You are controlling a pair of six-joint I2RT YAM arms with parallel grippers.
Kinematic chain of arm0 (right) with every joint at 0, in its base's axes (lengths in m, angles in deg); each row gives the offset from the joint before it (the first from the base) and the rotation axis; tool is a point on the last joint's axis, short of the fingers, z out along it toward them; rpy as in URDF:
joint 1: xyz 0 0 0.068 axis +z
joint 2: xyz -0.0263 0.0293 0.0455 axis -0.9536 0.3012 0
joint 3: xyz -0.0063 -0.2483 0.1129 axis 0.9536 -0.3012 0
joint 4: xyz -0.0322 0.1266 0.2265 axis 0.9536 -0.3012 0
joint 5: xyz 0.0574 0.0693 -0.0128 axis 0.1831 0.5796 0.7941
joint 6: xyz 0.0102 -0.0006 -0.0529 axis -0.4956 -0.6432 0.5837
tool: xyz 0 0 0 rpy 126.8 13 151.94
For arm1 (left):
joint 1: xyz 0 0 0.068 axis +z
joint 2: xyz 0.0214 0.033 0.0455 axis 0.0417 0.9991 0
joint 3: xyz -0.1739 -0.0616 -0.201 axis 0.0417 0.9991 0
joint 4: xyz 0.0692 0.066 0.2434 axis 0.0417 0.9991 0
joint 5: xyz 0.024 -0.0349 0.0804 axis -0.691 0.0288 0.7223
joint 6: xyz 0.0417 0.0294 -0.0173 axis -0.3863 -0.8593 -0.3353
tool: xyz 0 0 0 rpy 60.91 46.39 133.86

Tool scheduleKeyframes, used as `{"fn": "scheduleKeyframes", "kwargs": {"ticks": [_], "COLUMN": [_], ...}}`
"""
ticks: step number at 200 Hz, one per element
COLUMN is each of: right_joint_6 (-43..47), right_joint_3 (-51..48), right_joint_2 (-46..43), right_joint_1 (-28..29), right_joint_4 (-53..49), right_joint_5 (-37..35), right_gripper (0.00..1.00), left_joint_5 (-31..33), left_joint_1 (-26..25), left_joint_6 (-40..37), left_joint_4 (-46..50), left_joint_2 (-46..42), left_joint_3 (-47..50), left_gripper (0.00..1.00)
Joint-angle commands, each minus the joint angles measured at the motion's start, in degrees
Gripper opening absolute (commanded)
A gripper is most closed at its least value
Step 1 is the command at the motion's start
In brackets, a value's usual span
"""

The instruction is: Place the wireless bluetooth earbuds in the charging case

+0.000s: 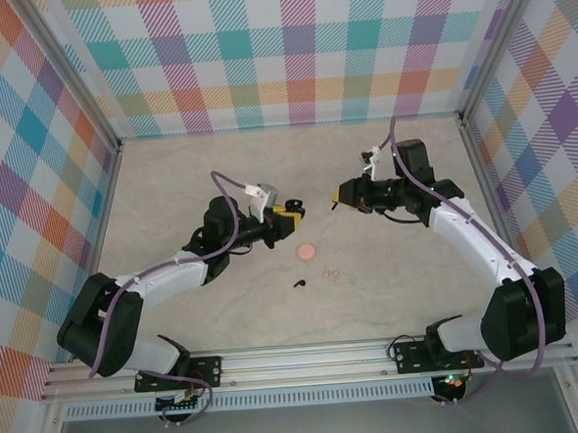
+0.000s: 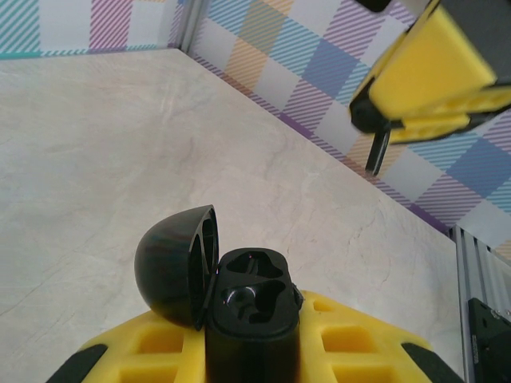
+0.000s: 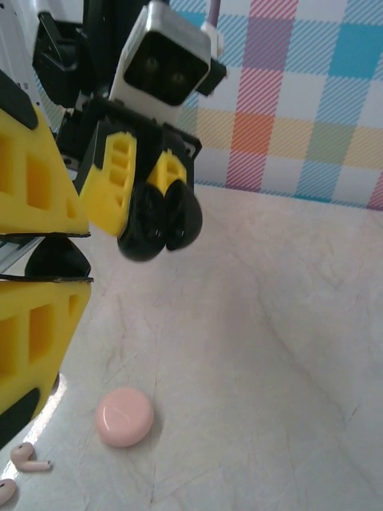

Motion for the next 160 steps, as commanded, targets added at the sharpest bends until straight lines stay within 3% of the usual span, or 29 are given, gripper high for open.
{"fn": "scheduleKeyframes", "kwargs": {"ticks": [1, 160], "right_joint_6": [-0.08, -0.15], "right_joint_3": [2.31, 5.02], "right_joint_2": [-1.64, 0.95], "right_joint_1": [0.84, 6.44], "right_joint_4": [2.07, 3.35], "right_joint_5": [3.26, 3.25], "right_gripper": [0.19, 0.2], "left_joint_5": [-1.68, -1.93], "left_joint_1": [-1.17, -4.48], "left_joint_6": [-3.08, -8.53], "left_joint_4": [-3.64, -2.93], "left_joint_2": [0.42, -0.04], "left_joint_3": [-0.55, -3.44], "left_gripper": [0.18, 0.18]}}
